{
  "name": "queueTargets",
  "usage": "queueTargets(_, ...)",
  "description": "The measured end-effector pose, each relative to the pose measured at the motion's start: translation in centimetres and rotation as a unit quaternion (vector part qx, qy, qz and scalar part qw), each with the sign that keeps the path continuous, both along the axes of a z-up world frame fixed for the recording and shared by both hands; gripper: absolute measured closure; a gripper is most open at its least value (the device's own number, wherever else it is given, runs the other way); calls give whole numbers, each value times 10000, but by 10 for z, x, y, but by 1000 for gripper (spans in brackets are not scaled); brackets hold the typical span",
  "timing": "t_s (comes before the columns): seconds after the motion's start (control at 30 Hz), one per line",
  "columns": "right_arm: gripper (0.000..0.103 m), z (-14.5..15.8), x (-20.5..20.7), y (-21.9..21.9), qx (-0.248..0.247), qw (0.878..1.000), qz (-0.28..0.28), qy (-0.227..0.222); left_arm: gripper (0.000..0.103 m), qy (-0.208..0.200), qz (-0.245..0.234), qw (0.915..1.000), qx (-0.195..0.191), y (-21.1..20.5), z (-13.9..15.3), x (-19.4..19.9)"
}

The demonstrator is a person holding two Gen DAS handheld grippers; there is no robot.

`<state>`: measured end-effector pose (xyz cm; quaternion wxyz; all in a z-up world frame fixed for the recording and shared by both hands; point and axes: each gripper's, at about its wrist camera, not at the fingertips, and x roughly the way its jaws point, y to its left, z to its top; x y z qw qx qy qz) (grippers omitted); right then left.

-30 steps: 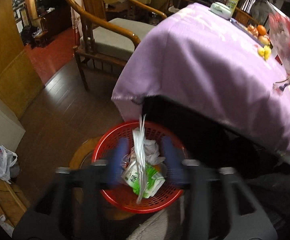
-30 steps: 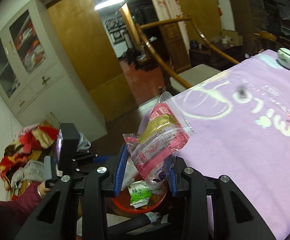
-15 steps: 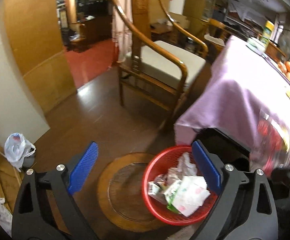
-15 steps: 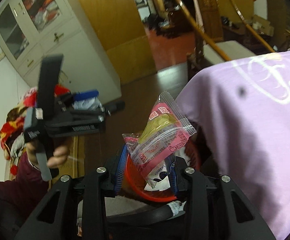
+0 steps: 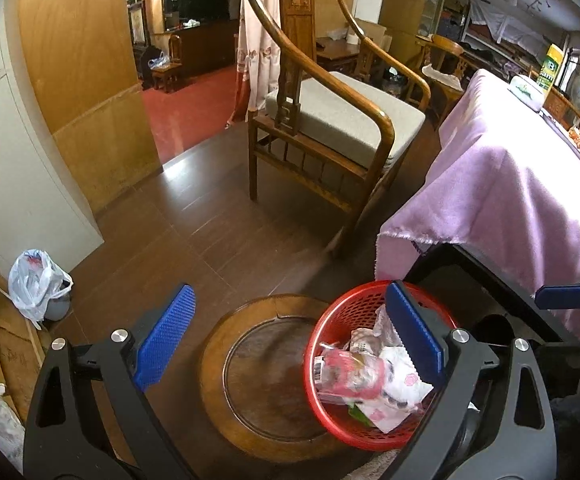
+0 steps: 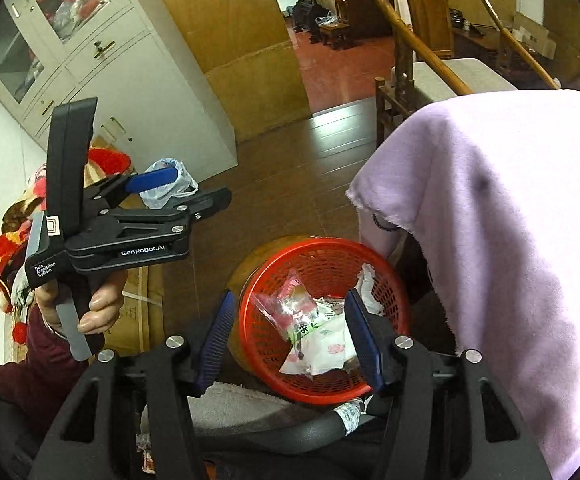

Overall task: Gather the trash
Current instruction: 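Open both grippers over the red wastebasket to drop tissue and wrapper, then move both grippers back over the yellow mesh net and clear cup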

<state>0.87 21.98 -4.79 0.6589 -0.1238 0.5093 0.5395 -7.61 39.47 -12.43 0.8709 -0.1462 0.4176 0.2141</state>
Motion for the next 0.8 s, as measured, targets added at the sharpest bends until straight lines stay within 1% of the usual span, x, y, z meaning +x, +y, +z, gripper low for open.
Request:
queueTargets(0.17, 46, 2, 6, -13, 88, 9998, -153, -18, 11, -38, -100, 9999, 40, -10, 7, 4)
queueTargets(0.3, 45, 9, 10, -31, 228, 9991, -351, -87, 11, -68, -322, 9994, 145, -28, 15, 11)
queueTargets(0.47, 40, 19, 16, -58, 431, 9969, -625, -185, 10, -126, -571, 9979, 275, -51, 28, 21)
queueTargets(0.67, 37, 30, 22, -99, 704, 9918, -1030, -290, 9, -187, -974, 9939, 489, -93, 44, 38)
queueTargets(0.8, 35, 33, 29, -135, 903, 9861, -1346, -349, 9, -174, -1256, 9903, 569, -124, 51, 49)
